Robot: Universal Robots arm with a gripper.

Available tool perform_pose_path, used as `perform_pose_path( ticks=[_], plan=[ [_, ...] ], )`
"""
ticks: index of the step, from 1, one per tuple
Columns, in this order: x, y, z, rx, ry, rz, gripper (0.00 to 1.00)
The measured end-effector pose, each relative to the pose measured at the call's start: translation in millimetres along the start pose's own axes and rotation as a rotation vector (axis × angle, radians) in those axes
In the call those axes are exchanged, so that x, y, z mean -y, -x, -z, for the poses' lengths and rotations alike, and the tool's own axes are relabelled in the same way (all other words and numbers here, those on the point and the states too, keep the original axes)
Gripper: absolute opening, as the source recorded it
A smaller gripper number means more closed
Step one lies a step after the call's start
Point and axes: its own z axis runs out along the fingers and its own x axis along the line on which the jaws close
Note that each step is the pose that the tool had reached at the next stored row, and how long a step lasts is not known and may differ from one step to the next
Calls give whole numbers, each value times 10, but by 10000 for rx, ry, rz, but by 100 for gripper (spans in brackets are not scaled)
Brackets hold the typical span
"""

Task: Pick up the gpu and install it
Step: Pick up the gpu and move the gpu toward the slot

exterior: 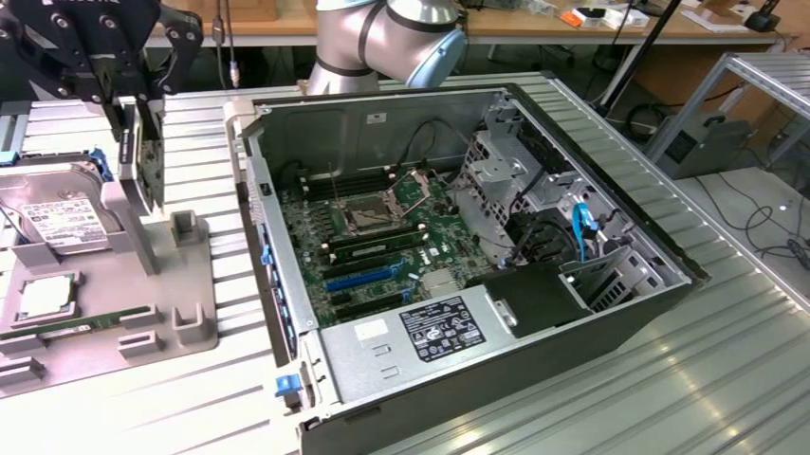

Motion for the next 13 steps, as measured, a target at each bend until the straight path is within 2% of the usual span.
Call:
perform_pose_path(
  ticks=[13],
  plan=[
    [-2, 3, 110, 1, 5, 0, 27]
  ],
)
